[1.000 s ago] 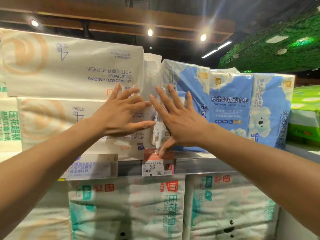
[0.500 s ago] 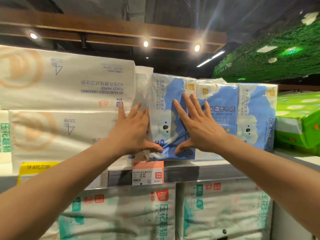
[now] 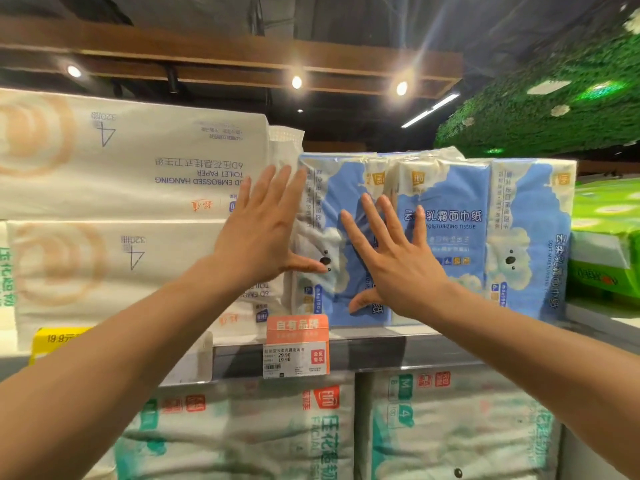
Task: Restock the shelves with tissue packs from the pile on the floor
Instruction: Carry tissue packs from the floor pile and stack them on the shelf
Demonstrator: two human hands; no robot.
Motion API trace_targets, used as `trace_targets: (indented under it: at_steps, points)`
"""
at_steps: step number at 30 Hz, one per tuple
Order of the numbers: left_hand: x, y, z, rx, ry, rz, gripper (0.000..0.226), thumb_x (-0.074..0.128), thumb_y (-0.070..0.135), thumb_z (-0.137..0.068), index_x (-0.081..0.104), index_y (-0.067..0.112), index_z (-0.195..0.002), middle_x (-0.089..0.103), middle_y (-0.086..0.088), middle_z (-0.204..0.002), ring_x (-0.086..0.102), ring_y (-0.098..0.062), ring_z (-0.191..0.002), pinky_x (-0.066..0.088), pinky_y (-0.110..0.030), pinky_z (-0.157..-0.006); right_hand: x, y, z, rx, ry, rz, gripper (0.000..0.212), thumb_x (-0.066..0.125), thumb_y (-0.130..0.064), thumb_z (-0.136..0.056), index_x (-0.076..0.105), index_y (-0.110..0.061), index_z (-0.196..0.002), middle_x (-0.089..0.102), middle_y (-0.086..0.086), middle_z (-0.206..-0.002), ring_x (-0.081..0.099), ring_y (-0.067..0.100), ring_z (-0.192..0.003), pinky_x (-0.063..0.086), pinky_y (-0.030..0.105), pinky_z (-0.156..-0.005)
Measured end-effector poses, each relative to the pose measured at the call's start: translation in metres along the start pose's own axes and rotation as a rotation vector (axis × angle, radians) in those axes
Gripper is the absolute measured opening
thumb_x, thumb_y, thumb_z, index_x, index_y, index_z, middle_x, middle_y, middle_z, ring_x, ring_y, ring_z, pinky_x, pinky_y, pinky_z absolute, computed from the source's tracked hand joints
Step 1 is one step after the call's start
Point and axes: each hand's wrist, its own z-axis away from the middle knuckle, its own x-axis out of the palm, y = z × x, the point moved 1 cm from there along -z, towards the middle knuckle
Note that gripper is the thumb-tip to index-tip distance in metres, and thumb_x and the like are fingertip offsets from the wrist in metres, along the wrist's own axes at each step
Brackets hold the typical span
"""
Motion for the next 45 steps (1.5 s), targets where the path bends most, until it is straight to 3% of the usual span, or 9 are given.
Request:
trace_targets:
  at_steps: [7, 12, 18, 20, 26, 32, 37, 42, 45]
  points:
    - [0.009, 0.013, -0.009, 0.048, -0.11, -0.186, 0.14, 0.055, 0.09, -0.06, -0.02, 0.023, -0.157, -0.028, -0.008, -0.164, -0.023, -0.033, -0.151, -0.006, -0.058, -0.122, -0.004, 0.009, 0.011, -0.037, -0.014, 0.029, 0.135, 0.049, -0.092, -0.065, -0.012, -0.02, -0.162, -0.014, 0.017, -0.168, -0.012, 0.042, -0.154, -0.003, 0.075, -0.113]
    - [-0.014, 0.014, 0.018, 0.08, -0.18, -0.254, 0.129, 0.032, 0.095, -0.063, -0.014, 0.021, -0.158, -0.018, -0.01, -0.167, -0.02, -0.033, -0.152, -0.005, -0.059, -0.122, -0.02, 0.012, 0.032, -0.072, -0.012, -0.079, 0.117, 0.017, -0.094, -0.075, 0.005, -0.019, -0.164, -0.007, 0.014, -0.17, -0.008, 0.04, -0.156, 0.008, 0.075, -0.117]
    - [-0.05, 0.014, 0.089, 0.012, -0.312, -0.206, 0.117, 0.024, 0.092, -0.069, 0.0, 0.024, -0.161, -0.002, -0.007, -0.169, -0.011, -0.028, -0.154, -0.001, -0.055, -0.124, -0.04, -0.014, 0.062, -0.145, -0.094, -0.324, 0.123, -0.003, -0.097, -0.064, 0.006, -0.025, -0.163, -0.009, 0.004, -0.171, -0.011, 0.029, -0.157, 0.007, 0.064, -0.123]
    - [-0.062, 0.011, 0.125, -0.038, -0.36, -0.195, 0.112, 0.02, 0.093, -0.073, 0.002, 0.025, -0.161, 0.002, -0.006, -0.169, -0.006, -0.027, -0.155, 0.001, -0.053, -0.123, -0.044, -0.034, 0.067, -0.185, -0.081, -0.399, 0.126, -0.008, -0.098, -0.064, 0.018, -0.023, -0.162, 0.005, 0.008, -0.171, 0.002, 0.031, -0.158, 0.015, 0.064, -0.122]
    - [-0.13, -0.019, 0.269, -0.239, -0.465, -0.177, 0.106, 0.013, 0.09, -0.077, 0.018, 0.024, -0.159, 0.017, -0.006, -0.167, 0.01, -0.027, -0.154, 0.011, -0.056, -0.123, -0.062, -0.13, 0.094, -0.299, -0.011, -0.645, 0.109, 0.012, -0.091, -0.083, 0.043, -0.012, -0.151, 0.042, 0.018, -0.157, 0.038, 0.039, -0.145, 0.031, 0.057, -0.118]
    - [-0.233, -0.059, 0.436, -0.415, -0.544, -0.214, 0.105, 0.017, 0.089, -0.08, 0.027, 0.019, -0.158, 0.025, -0.01, -0.164, 0.018, -0.032, -0.153, 0.015, -0.06, -0.12, -0.087, -0.268, 0.146, -0.348, -0.118, -0.766, 0.111, 0.017, -0.092, -0.079, 0.05, -0.011, -0.147, 0.043, 0.02, -0.154, 0.038, 0.041, -0.143, 0.035, 0.064, -0.113]
    - [-0.312, -0.089, 0.567, -0.537, -0.652, -0.172, 0.104, 0.021, 0.088, -0.078, 0.017, 0.024, -0.16, 0.012, -0.003, -0.168, 0.003, -0.022, -0.155, 0.003, -0.053, -0.122, -0.103, -0.404, 0.194, -0.385, -0.223, -0.793, 0.108, 0.016, -0.094, -0.081, 0.053, -0.011, -0.14, 0.047, 0.021, -0.147, 0.043, 0.043, -0.136, 0.043, 0.069, -0.101]
    - [-0.362, -0.136, 0.669, -0.58, -0.781, -0.164, 0.103, 0.018, 0.088, -0.079, 0.008, 0.027, -0.161, 0.005, -0.001, -0.169, -0.004, -0.02, -0.155, 0.004, -0.056, -0.124, -0.138, -0.517, 0.237, -0.335, -0.396, -0.825, 0.105, 0.028, -0.089, -0.077, 0.044, -0.017, -0.152, 0.035, 0.015, -0.16, 0.03, 0.037, -0.147, 0.035, 0.065, -0.111]
    - [-0.37, -0.165, 0.709, -0.575, -0.859, -0.151, 0.103, 0.015, 0.09, -0.079, 0.001, 0.029, -0.16, -0.001, 0.0, -0.169, -0.009, -0.018, -0.154, 0.0, -0.054, -0.124, -0.153, -0.564, 0.252, -0.329, -0.483, -0.829, 0.118, 0.013, -0.1, -0.071, 0.039, -0.02, -0.154, 0.03, 0.012, -0.164, 0.025, 0.037, -0.15, 0.032, 0.064, -0.114]
